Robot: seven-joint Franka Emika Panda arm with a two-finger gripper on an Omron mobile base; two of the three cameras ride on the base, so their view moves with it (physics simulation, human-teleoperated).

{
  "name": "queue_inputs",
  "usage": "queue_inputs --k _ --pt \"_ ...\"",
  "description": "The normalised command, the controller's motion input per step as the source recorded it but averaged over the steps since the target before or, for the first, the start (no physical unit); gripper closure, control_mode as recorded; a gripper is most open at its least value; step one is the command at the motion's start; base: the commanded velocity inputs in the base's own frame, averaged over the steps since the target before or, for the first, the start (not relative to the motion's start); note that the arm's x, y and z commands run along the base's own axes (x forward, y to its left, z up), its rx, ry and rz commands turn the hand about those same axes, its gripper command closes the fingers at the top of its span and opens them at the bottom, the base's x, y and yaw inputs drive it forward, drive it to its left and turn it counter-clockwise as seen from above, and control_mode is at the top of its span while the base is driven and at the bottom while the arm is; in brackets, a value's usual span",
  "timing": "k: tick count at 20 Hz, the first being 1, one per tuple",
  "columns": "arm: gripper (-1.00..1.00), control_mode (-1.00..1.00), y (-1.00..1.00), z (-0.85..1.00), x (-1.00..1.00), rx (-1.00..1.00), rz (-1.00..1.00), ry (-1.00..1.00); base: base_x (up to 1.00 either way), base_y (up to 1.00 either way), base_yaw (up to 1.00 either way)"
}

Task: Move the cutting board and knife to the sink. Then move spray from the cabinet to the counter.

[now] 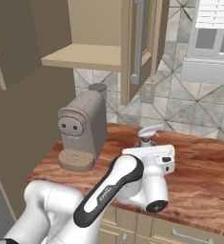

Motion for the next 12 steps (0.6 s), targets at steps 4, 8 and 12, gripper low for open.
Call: queue_inputs --k 4,8,12 --pt "1.00 -1.00 -0.08 -0.16 0.12 0.00 -0.02 0.15 0.00 0.00 0.00" --pt "1.00 -1.00 0.00 -0.07 0.03 0.01 0.00 0.02 0.00 0.00 0.00" --pt "1.00 -1.00 -0.02 -0.22 0.00 0.10 0.00 -0.01 0.00 0.00 0.00"
